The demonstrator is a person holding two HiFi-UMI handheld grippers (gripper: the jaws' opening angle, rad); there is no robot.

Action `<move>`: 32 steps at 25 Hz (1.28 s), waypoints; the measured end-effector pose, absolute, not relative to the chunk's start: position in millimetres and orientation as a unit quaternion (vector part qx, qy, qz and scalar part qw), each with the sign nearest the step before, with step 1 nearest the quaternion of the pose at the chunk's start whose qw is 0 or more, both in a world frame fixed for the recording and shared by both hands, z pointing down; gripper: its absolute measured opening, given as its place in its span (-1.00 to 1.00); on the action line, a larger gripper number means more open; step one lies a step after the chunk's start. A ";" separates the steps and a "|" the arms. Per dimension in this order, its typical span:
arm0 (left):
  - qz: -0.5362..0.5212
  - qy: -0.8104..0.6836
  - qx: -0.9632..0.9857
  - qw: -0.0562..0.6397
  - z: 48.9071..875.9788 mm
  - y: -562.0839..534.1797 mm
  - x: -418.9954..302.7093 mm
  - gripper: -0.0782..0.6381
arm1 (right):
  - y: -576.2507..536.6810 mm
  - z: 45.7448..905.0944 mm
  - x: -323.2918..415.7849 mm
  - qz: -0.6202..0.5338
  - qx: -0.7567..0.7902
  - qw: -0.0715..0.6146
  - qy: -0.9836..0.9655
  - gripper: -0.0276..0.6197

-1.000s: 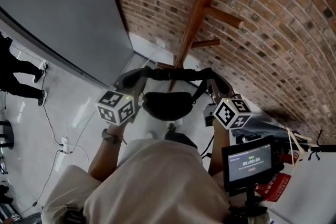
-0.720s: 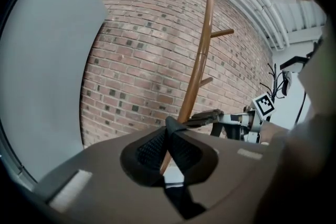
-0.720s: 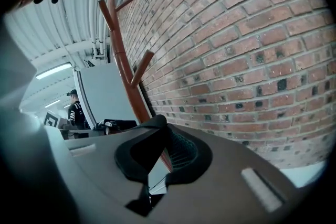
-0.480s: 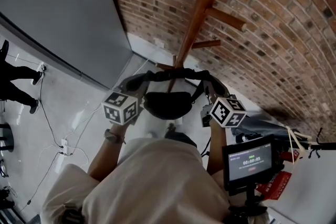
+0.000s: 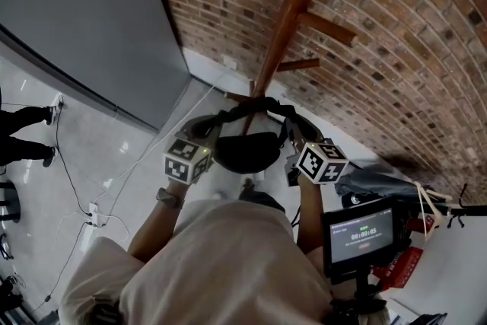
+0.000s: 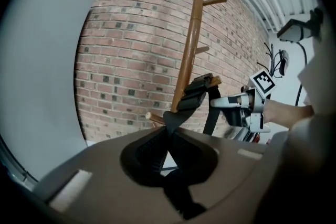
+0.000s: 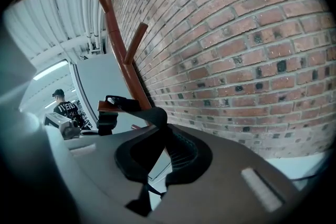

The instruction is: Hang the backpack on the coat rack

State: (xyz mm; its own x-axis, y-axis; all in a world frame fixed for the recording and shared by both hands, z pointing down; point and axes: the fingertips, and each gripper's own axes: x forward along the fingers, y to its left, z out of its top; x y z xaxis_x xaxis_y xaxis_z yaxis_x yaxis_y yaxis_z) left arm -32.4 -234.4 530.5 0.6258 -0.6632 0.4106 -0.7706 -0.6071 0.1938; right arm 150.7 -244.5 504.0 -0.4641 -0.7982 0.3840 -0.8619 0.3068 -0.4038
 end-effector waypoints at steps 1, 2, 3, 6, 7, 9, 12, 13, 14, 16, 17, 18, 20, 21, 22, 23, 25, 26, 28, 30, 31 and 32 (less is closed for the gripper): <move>0.155 -0.404 0.885 0.174 532.7 -234.1 -30.8 -0.77 | -243.9 506.4 148.6 0.285 0.513 0.060 -0.808 -0.89; 0.158 -0.402 0.886 0.170 535.0 -233.9 -29.1 -0.77 | -243.3 508.7 146.2 0.287 0.509 0.061 -0.809 -0.89; 0.161 -0.400 0.887 0.168 537.5 -233.7 -27.5 -0.77 | -242.6 511.4 143.8 0.291 0.506 0.061 -0.810 -0.89; 0.166 -0.395 0.888 0.169 545.1 -232.4 -24.0 -0.77 | -240.2 519.1 137.8 0.302 0.498 0.060 -0.811 -0.89; 0.167 -0.394 0.888 0.168 546.4 -231.9 -22.9 -0.77 | -239.4 520.9 136.0 0.304 0.496 0.062 -0.811 -0.89; 0.175 -0.391 0.888 0.166 547.9 -231.0 -20.2 -0.77 | -237.9 523.9 132.9 0.308 0.490 0.067 -0.813 -0.89; 0.188 -0.383 0.890 0.160 549.3 -230.0 -14.8 -0.77 | -236.6 529.9 127.2 0.310 0.481 0.080 -0.816 -0.89; 0.191 -0.381 0.890 0.159 550.5 -230.0 -13.4 -0.77 | -236.2 532.8 124.6 0.309 0.479 0.087 -0.817 -0.89; 0.193 -0.379 0.891 0.160 552.1 -229.9 -12.0 -0.77 | -235.7 535.8 121.9 0.308 0.476 0.095 -0.819 -0.89; 0.197 -0.375 0.892 0.161 555.2 -229.0 -9.1 -0.77 | -234.8 540.5 116.2 0.303 0.471 0.110 -0.821 -0.89; 0.198 -0.372 0.892 0.161 557.0 -228.4 -7.6 -0.77 | -234.5 542.0 113.8 0.300 0.470 0.117 -0.822 -0.89; 0.199 -0.369 0.893 0.161 558.8 -228.1 -6.0 -0.77 | -234.6 543.1 111.8 0.297 0.469 0.123 -0.822 -0.89; 0.200 -0.363 0.896 0.159 562.2 -228.0 -2.4 -0.77 | -235.3 545.0 108.9 0.291 0.470 0.131 -0.823 -0.89; 0.200 -0.360 0.897 0.159 563.5 -228.1 -0.9 -0.77 | -235.8 545.8 107.7 0.289 0.469 0.135 -0.823 -0.89; 0.200 -0.358 0.898 0.158 564.6 -228.1 0.6 -0.77 | -236.2 546.4 106.5 0.287 0.469 0.139 -0.824 -0.89; 0.201 -0.356 0.899 0.158 565.4 -228.0 2.1 -0.77 | -236.5 546.7 105.3 0.285 0.468 0.142 -0.824 -0.89; 0.203 -0.350 0.901 0.158 567.1 -227.2 5.6 -0.77 | -236.5 547.2 103.0 0.283 0.466 0.149 -0.825 -0.89; 0.203 -0.347 0.901 0.159 568.3 -226.7 7.7 -0.77 | -236.3 547.8 101.8 0.282 0.465 0.152 -0.825 -0.89; 0.203 -0.342 0.903 0.163 570.9 -225.8 11.9 -0.77 | -235.9 549.7 99.2 0.282 0.463 0.157 -0.826 -0.89; 0.203 -0.338 0.904 0.166 573.4 -225.5 15.3 -0.77 | -235.9 552.0 96.7 0.283 0.462 0.160 -0.825 -0.89; 0.204 -0.335 0.904 0.166 574.5 -225.5 16.6 -0.77 | -236.1 552.9 95.5 0.283 0.462 0.161 -0.825 -0.89; 0.205 -0.333 0.905 0.167 575.5 -225.6 18.1 -0.77 | -236.4 553.5 94.7 0.284 0.462 0.162 -0.824 -0.89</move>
